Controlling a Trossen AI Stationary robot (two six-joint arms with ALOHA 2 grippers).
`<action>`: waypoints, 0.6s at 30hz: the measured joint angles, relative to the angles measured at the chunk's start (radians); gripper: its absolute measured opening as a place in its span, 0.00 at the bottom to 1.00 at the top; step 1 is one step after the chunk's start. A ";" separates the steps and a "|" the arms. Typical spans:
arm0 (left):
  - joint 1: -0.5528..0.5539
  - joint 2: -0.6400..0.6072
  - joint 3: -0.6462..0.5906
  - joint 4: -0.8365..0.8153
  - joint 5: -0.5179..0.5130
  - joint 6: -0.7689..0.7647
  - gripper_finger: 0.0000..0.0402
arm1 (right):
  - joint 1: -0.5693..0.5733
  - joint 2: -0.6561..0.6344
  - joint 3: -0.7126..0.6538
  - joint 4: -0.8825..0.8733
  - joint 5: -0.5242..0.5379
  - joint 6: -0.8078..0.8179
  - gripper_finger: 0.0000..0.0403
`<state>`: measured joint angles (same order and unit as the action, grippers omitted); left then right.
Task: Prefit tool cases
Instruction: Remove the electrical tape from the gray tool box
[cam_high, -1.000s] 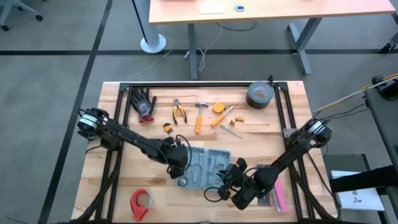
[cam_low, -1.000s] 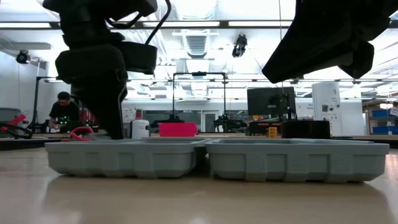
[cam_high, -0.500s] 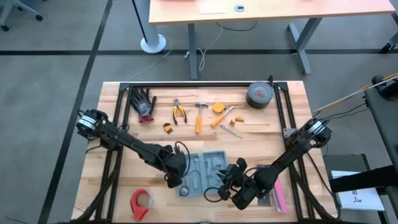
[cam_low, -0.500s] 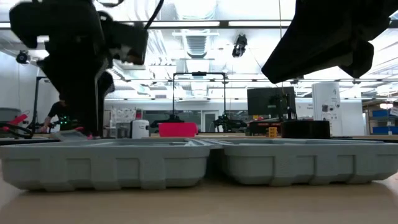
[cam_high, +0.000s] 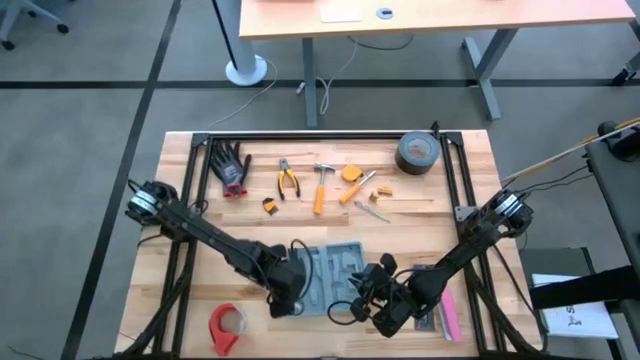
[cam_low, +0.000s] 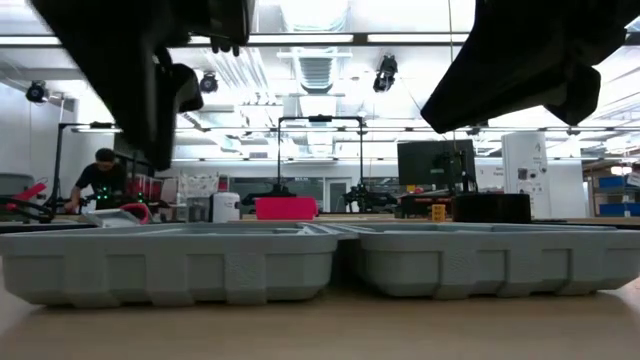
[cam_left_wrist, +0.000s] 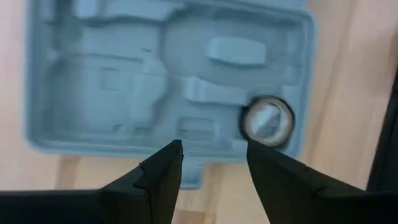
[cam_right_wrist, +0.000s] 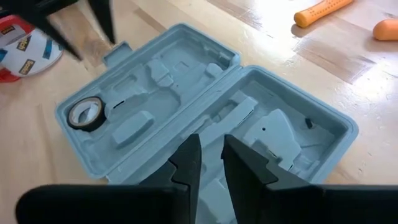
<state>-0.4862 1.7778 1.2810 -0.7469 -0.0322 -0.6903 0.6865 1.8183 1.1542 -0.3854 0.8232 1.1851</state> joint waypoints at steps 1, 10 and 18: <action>-0.011 0.015 0.015 0.001 0.000 0.000 0.47 | 0.000 0.000 0.000 0.001 0.006 0.000 0.14; -0.042 0.151 0.131 -0.046 0.021 0.019 0.45 | 0.000 0.000 0.000 0.001 0.015 -0.011 0.16; -0.042 0.184 0.166 -0.057 0.019 0.053 0.42 | 0.000 0.000 0.000 0.001 0.015 -0.017 0.12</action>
<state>-0.5285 1.9618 1.4467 -0.8040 -0.0128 -0.6373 0.6865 1.8183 1.1542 -0.3843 0.8383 1.1676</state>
